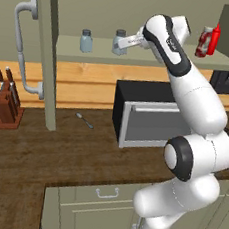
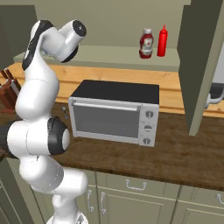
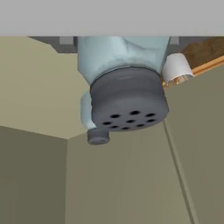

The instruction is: Put the shaker and condiment bottle from the counter next to their counterparts in the cabinet.

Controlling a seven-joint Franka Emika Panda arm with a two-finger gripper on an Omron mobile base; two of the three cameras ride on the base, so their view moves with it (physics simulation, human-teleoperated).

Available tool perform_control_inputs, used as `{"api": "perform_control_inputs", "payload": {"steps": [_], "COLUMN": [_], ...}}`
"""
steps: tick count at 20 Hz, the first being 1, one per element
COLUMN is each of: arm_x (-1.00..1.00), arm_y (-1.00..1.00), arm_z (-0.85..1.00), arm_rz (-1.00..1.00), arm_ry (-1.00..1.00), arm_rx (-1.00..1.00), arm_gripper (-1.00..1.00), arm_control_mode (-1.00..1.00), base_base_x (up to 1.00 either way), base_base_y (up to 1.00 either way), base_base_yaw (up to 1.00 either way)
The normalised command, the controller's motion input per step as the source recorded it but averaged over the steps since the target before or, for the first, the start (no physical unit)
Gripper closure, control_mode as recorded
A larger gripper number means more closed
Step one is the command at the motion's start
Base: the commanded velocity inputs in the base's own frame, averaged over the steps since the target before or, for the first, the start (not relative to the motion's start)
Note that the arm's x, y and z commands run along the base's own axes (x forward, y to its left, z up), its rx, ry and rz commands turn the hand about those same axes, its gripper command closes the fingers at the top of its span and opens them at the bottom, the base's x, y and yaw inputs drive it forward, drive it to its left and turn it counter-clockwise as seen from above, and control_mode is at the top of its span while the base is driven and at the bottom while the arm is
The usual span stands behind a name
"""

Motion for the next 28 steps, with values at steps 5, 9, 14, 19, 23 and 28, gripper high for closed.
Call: {"api": "perform_control_inputs", "payload": {"steps": [5, 9, 14, 19, 23, 28], "arm_x": [0.41, 0.36, 0.42, 0.37, 0.34, 0.39], "arm_y": [0.27, 0.19, 0.07, 0.14, 0.18, 0.11], "arm_z": [-0.09, -0.07, -0.18, -0.17, -0.12, -0.10], "arm_rz": [0.00, 0.00, 0.00, 0.00, 0.00, 0.00], "arm_ry": [0.01, 0.00, 0.00, 0.00, 0.00, 0.00], "arm_rx": [0.00, 0.00, 0.00, 0.00, 0.00, 0.00], "arm_gripper": [1.00, 1.00, 1.00, 1.00, 1.00, 1.00], "arm_control_mode": [-1.00, -1.00, -1.00, -1.00, -1.00, -1.00], "base_base_x": [0.00, 0.00, 0.00, 0.00, 0.00, 0.00], "base_base_y": [0.00, 0.00, 0.00, 0.00, 0.00, 0.00], "base_base_yaw": [0.00, 0.00, 0.00, 0.00, 0.00, 0.00]}}
